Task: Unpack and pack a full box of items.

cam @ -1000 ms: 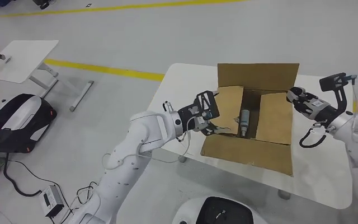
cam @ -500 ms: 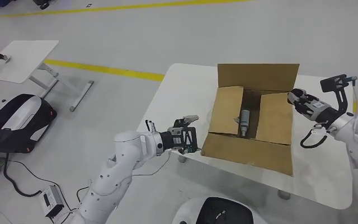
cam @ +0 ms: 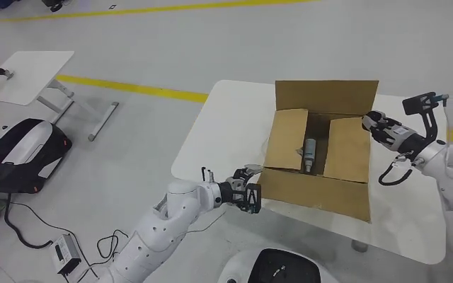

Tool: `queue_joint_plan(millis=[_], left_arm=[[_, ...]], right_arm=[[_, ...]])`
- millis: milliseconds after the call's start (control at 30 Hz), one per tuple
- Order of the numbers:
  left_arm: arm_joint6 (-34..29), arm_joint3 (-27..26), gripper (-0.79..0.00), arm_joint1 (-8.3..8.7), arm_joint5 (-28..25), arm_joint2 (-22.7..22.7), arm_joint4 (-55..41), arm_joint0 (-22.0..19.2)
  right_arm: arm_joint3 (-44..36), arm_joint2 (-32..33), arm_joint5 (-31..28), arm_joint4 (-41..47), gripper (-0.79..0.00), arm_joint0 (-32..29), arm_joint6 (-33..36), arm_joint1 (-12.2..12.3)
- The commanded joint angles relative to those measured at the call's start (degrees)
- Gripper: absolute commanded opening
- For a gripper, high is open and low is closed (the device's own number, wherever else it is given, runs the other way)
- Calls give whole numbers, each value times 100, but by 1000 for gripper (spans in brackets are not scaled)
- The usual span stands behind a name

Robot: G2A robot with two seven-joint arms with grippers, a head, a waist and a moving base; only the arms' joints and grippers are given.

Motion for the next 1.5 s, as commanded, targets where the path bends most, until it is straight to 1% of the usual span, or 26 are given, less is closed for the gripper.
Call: queue_joint_plan(millis=[0,33,67,200,367,467,600,733,767,800,833,867,900,933,1033,1067,1100,1133,1167,1200,1300,1333,1367,1467], left_arm=[[56,95,-456,-17,51,159,-64,-130],[38,160,-560,-31,120,220,-118,-200],[44,236,-785,-50,188,287,-235,-258],[57,385,-785,-112,239,488,-735,-475],[-24,427,-785,-130,140,487,-1222,-580],[-46,443,-785,-132,-65,375,-1762,-624],[-165,445,-785,-100,-582,297,-2083,-691],[-399,537,-785,-89,-545,229,-2249,-716],[-441,534,-754,-93,-489,229,-2321,-722],[-481,524,-770,-97,-463,235,-2385,-735],[-532,506,-763,-98,-435,237,-2426,-755],[-572,497,-622,-102,-386,235,-2494,-774],[-640,501,-339,-108,-329,236,-2571,-797],[-753,504,0,-116,-263,245,-2624,-832],[-1177,539,0,-155,-32,343,-2780,-1020],[-1341,567,0,-171,37,387,-2832,-1098],[-1486,574,0,-189,117,440,-2876,-1191],[-1614,605,0,-207,183,497,-2918,-1284],[-1743,646,0,-226,260,552,-2962,-1376],[-1844,685,0,-246,337,605,-3033,-1465],[-2226,832,0,-316,699,757,-3212,-1740],[-2355,895,0,-341,815,817,-3273,-1828],[-2473,959,0,-367,935,872,-3346,-1912],[-2952,1154,0,-436,1282,1026,-3428,-2171]], right_arm=[[6,3,12,-2,-785,-1,8,3],[9,8,18,-1,-785,-6,7,4],[17,12,27,-9,-785,-16,10,7],[40,25,79,-78,-785,-50,-7,16],[72,76,136,-72,-785,-57,-58,26],[70,104,144,-78,-785,-43,-77,32],[32,138,316,-243,-785,-15,-43,47],[43,228,350,-211,-785,2,-48,64],[50,244,346,-204,-785,1,-54,67],[60,263,344,-201,-785,2,-65,71],[70,287,348,-192,-785,4,-81,75],[76,309,351,-181,-785,4,-97,79],[94,334,361,-171,-785,6,-109,83],[109,353,368,-180,-785,11,-122,88],[164,411,399,-194,-785,37,-157,99],[184,424,402,-183,-748,43,-161,102],[212,444,423,-164,-693,54,-158,105],[229,455,422,-162,-610,67,-146,108],[250,465,430,-158,-566,77,-135,111],[279,470,477,-174,-566,90,-102,114],[357,495,676,-175,-628,148,-105,114],[371,498,769,-185,-727,179,-111,112],[386,501,853,-177,-785,213,-122,108],[453,474,1139,-230,-785,365,-121,92]])
